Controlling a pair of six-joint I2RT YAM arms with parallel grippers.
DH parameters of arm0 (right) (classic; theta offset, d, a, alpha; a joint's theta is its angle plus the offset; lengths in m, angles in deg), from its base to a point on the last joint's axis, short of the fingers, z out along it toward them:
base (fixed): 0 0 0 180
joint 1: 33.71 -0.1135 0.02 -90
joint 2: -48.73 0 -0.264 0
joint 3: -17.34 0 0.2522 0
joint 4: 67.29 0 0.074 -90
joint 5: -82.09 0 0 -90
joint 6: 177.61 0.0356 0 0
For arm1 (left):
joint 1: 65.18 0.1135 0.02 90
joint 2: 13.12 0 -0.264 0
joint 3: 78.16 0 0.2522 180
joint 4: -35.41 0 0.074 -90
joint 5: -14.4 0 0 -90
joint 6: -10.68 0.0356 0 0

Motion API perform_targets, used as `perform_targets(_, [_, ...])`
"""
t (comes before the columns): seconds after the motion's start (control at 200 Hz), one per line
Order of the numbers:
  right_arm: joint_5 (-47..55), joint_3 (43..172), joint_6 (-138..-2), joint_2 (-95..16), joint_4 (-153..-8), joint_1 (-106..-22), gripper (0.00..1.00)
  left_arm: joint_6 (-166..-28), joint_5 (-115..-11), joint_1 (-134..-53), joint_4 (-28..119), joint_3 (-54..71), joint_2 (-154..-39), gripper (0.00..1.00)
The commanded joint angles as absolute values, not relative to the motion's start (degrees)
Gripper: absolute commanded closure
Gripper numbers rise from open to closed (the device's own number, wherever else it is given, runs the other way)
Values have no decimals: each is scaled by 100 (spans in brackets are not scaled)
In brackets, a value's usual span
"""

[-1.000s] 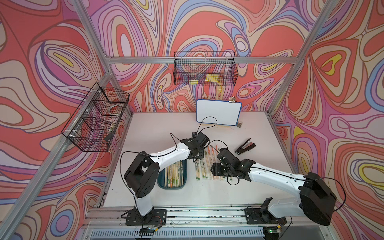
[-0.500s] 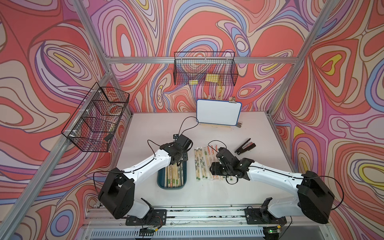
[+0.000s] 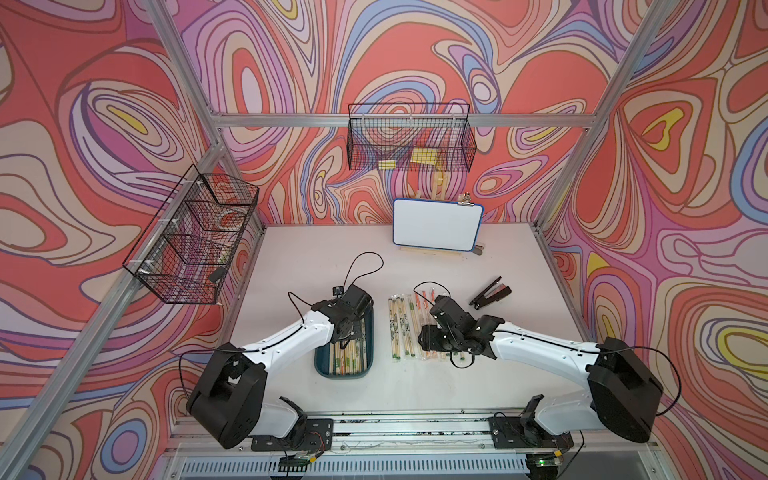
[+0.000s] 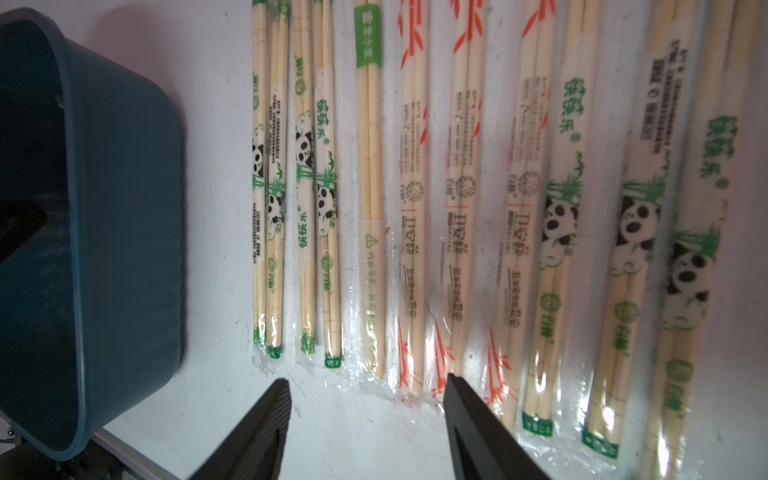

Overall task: Take the paired disposable chopsticks out of the storage box
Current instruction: Pick up the paired disposable chopsticks from the storage box.

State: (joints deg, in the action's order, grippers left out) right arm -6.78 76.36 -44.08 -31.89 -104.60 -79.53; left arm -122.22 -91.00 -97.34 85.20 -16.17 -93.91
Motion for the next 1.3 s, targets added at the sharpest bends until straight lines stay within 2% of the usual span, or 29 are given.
perform_targets(0.0, [-670,7778,-4438,-3222,-10396,-7934,36,-12265,-9133,-9650,8435,-1693,-9559,75])
perform_targets(0.205, [-689,7829,-4501,-3247,-10476,-7937,36,-12300,-9025,-9532,8279,-1858,-9678,79])
perform_targets(0.856, [-663,7843,-4490,-3292,-10434,-7938,36,-12292,-8802,-9453,7846,-2150,-9982,79])
perform_targets(1.037, [-666,7839,-4491,-3295,-10432,-7936,36,-12287,-8799,-9449,7848,-2185,-9937,86])
perform_targets(1.297, [-654,7830,-4494,-3299,-10425,-7938,36,-12283,-8890,-9447,8126,-2101,-9618,89])
